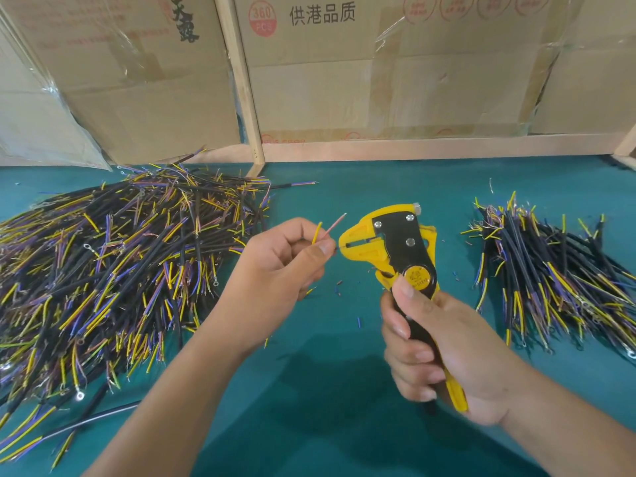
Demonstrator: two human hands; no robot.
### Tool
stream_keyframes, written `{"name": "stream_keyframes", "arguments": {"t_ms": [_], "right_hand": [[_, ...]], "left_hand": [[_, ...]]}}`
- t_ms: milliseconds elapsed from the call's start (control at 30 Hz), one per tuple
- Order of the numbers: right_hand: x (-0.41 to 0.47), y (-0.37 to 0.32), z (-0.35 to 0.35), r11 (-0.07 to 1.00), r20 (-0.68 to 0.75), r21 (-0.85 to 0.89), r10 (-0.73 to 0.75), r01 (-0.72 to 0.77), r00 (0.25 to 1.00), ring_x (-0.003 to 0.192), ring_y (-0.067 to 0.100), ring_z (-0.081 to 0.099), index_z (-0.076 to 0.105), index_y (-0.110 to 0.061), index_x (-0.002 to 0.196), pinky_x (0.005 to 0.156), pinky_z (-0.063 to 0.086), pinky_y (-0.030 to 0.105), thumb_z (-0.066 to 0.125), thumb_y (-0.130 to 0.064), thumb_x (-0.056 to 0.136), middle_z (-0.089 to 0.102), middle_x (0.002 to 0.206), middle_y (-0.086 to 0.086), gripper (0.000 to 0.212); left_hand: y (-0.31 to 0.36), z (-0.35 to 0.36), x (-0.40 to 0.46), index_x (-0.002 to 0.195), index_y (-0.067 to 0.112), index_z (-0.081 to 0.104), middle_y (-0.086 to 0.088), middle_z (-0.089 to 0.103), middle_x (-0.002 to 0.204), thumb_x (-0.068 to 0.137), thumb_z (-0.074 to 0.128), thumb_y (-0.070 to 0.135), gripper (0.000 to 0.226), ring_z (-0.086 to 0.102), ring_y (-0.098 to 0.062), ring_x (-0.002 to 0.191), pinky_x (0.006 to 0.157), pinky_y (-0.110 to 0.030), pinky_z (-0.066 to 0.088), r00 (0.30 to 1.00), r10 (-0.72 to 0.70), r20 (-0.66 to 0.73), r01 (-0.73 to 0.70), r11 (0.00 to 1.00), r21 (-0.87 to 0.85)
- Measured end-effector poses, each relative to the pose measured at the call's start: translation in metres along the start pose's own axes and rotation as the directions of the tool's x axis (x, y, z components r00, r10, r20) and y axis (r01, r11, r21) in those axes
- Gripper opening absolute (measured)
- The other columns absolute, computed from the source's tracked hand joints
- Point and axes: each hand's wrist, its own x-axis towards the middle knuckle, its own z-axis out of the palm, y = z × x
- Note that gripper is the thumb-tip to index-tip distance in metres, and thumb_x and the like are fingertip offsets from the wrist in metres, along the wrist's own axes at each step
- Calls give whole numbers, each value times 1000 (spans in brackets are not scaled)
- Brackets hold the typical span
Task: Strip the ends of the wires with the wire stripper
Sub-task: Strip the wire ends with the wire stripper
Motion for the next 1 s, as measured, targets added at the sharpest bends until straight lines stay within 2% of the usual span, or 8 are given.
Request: {"name": "stream_keyframes", "arguments": {"t_ms": [100,233,333,400,567,700,767,1000], "right_hand": [[0,-1,-1,1000,8,12,16,-16,1000,37,13,23,46,-15,67,43,31,22,83,-69,62,29,51,-1,66],[4,-2,-5,998,17,68,10,-11,1000,38,13,26,50,-15,69,43,33,24,82,-65,68,31,53,0,60],[7,-15,-16,983,-112,173,-36,56,993,39,12,27,50,-16,69,40,33,26,73,-58,80,30,54,-1,49],[7,-24,-22,980,-189,175,-62,96,980,41,15,28,51,-15,70,41,34,29,67,-57,81,29,57,0,46],[7,-17,-19,985,-48,161,-55,62,997,59,27,47,62,-7,87,59,50,41,68,-42,89,48,71,12,35],[7,-13,-19,996,-24,86,-20,22,1000,65,30,52,62,-5,94,65,54,44,71,-37,81,52,77,15,36],[7,-13,-20,997,-25,76,-14,16,1000,65,30,52,62,-4,96,65,54,44,72,-35,81,52,78,16,36],[5,-11,-21,997,53,78,-31,27,998,68,31,52,64,-5,99,69,54,46,84,-37,77,52,80,17,43]], "left_hand": [[0,-1,0,77,26,65,14,36,54,87,64,29,11,25,-6,48,46,-16,22,1000,27,6,-27,998,62],[-1,-3,2,74,28,64,15,34,53,89,60,22,17,24,-5,48,44,-14,22,998,26,-52,-20,995,100],[1,-19,6,70,29,61,15,33,53,88,57,21,20,21,-6,47,43,-18,19,979,22,-202,-15,999,37],[2,-25,7,70,29,59,14,33,53,88,57,20,20,22,-6,48,43,-17,20,973,34,-227,-27,999,37],[-6,-13,4,82,24,54,9,34,54,90,61,24,11,20,-12,51,43,-21,18,999,-40,-16,42,984,176],[-6,-14,4,93,19,46,-4,32,60,100,52,22,10,23,-4,46,44,-11,24,992,-54,110,35,984,174],[-6,-14,4,93,19,45,-9,32,64,103,48,22,11,24,-3,45,44,-9,24,990,-49,129,22,979,201],[-7,-12,4,89,19,49,4,40,60,100,49,27,14,26,-5,46,44,-10,25,993,-55,107,31,977,212]]}}
